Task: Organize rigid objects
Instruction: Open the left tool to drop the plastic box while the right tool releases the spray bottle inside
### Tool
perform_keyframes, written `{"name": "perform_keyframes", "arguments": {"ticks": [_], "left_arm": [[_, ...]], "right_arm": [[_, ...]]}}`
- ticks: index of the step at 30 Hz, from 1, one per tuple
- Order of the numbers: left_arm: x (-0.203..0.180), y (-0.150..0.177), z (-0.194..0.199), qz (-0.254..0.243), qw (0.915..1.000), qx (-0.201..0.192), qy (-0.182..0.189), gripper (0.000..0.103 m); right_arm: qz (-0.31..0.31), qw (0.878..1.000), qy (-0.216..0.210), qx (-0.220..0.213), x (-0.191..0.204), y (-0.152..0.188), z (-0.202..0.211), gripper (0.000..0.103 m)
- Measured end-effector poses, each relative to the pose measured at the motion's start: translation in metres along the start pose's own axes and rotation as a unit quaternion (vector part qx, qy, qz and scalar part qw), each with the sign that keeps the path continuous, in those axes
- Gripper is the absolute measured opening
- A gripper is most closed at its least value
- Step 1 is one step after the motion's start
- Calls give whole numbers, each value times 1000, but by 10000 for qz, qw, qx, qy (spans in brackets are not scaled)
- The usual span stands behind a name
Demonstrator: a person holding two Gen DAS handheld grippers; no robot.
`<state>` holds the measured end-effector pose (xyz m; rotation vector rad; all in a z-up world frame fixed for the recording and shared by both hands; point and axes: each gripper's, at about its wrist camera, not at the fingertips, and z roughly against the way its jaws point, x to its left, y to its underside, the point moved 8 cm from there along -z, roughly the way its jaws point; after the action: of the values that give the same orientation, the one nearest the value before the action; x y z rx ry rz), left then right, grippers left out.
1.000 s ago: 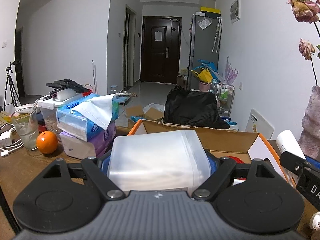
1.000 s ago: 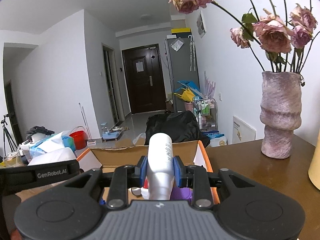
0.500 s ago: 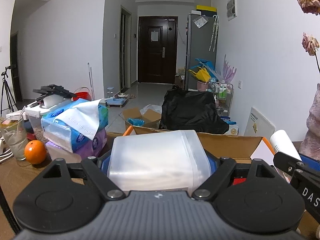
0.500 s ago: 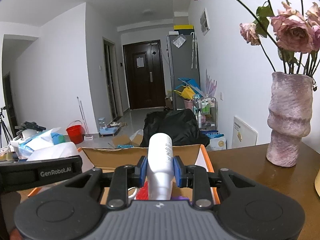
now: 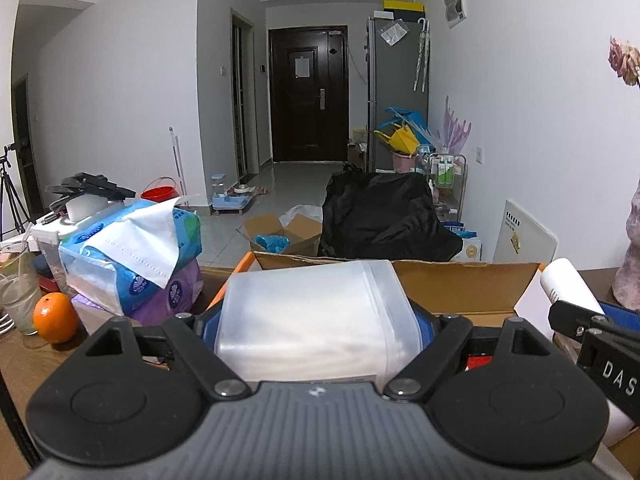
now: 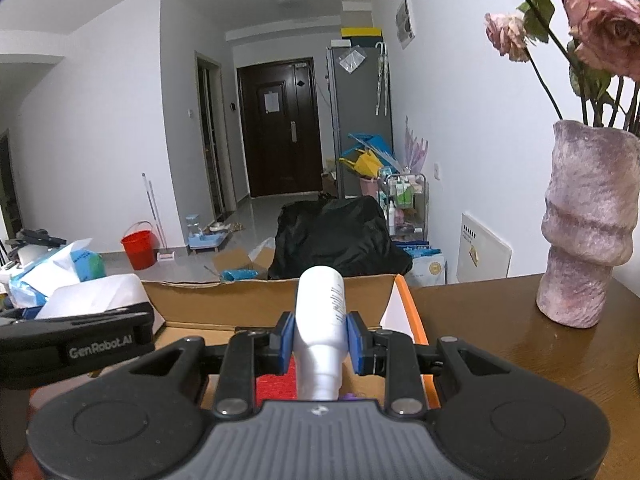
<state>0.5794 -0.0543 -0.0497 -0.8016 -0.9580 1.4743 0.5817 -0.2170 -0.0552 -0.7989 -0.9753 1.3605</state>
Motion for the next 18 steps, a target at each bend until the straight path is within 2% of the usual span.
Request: {"name": "perform_keyframes", "arguments": {"ticks": [11, 12, 13, 14, 16, 18], "left_arm": [[4, 8, -12, -48, 9997, 259, -21, 88], [4, 9, -12, -45, 9996, 274, -17, 90], [6, 9, -13, -27, 9996, 278, -43, 98], [8, 9, -13, -7, 9996, 266, -93, 103], [11, 7, -12, 6, 9997, 198, -146, 103], [12, 7, -11, -4, 9998, 173, -131, 103]], "right_arm": [[-5, 9996, 10, 279, -5, 6, -11, 27], [-7, 9997, 43, 253, -6, 6, -11, 31], [-11, 9996, 82, 255, -7, 5, -10, 42], [-34, 9996, 118, 248, -8, 5, -10, 49], [-100, 9996, 180, 217, -12, 4, -8, 72], [-146, 9995, 190, 200, -14, 3, -7, 81]]}}
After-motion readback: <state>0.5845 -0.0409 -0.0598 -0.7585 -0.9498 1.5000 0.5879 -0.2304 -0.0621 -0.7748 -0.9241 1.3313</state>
